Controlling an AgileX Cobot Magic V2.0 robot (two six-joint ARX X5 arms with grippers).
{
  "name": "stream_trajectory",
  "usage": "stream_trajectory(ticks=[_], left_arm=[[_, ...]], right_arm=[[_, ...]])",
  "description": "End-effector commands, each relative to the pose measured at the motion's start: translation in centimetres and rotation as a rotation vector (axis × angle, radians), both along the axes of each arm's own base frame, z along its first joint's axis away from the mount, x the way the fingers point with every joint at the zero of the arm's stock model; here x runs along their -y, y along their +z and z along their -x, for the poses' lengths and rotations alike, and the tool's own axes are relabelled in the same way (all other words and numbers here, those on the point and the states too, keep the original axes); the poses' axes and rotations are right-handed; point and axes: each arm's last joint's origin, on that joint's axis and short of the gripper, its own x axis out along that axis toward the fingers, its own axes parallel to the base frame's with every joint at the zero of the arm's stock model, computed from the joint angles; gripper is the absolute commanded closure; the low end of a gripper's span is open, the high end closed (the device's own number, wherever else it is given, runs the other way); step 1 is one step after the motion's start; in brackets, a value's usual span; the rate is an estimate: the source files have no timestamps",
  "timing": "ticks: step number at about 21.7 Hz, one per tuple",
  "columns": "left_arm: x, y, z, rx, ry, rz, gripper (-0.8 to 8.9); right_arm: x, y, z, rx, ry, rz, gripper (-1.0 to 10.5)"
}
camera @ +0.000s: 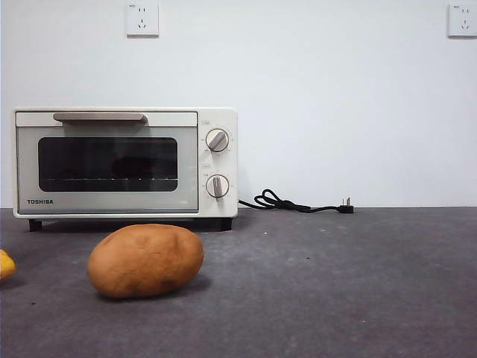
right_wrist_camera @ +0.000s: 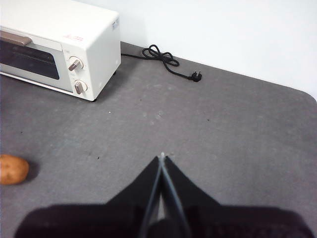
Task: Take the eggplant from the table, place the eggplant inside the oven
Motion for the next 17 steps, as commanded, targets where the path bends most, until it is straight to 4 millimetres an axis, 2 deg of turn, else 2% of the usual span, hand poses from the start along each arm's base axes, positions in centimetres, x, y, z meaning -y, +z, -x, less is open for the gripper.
stream_trajectory(ticks=[1, 6, 17], left_arm=[[0.0, 0.4, -0.1, 0.031, 0.006, 0.024, 8.18], [0.0, 0.9, -0.5, 0.076, 0.022, 0.081, 8.17], [-0.1, 0.6, -1.6, 0.058, 0.005, 0.038, 8.17]], right_arm=[[0.0, -0.3, 0.0, -0.026, -0.002, 0.012, 9.5], [0.0, -0.3, 0.0, -0.026, -0.002, 0.012, 9.5], [0.0, -0.3, 0.0, -0.026, -0.002, 0.012, 9.5]])
